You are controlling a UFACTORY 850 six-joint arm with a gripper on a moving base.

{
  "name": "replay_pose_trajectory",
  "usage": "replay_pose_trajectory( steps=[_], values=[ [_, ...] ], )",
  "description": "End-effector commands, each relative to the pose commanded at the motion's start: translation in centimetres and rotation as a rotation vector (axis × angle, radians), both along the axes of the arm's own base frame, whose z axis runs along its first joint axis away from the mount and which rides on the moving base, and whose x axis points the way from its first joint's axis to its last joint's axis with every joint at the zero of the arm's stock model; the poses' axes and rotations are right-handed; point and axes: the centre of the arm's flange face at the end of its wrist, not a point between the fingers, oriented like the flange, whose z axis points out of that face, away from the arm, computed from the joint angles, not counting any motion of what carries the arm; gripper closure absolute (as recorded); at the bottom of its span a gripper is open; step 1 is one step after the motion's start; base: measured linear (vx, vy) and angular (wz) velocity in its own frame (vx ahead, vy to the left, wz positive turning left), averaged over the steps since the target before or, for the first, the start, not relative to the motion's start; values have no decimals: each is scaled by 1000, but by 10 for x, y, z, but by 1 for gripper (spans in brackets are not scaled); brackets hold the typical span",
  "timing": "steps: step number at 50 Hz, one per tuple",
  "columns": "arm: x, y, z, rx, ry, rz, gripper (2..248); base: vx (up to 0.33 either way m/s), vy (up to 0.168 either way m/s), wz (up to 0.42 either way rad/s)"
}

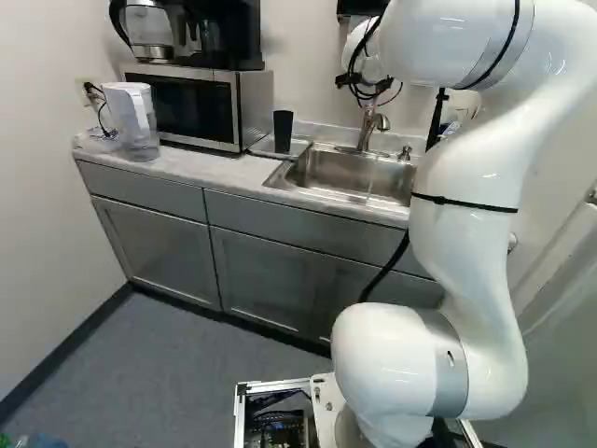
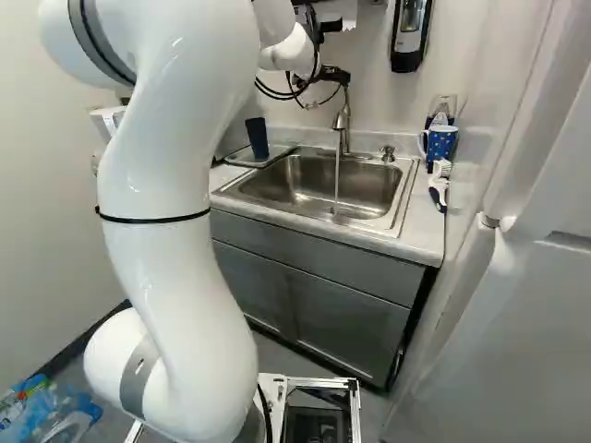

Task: Rinse the cup and place it in the tray

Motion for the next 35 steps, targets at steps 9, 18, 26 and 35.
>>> replay_pose_trajectory(
  steps=[9, 18, 26, 35],
  values=[
    [0, 0, -1, 4, 16, 0, 3, 0, 0, 0],
    [-1, 0, -3, 7, 31, 1, 3, 0, 0, 0],
    [-1, 0, -4, 10, 43, 1, 3, 0, 0, 0],
    [-4, 1, -5, 13, 58, 1, 3, 0, 0, 0]
  ],
)
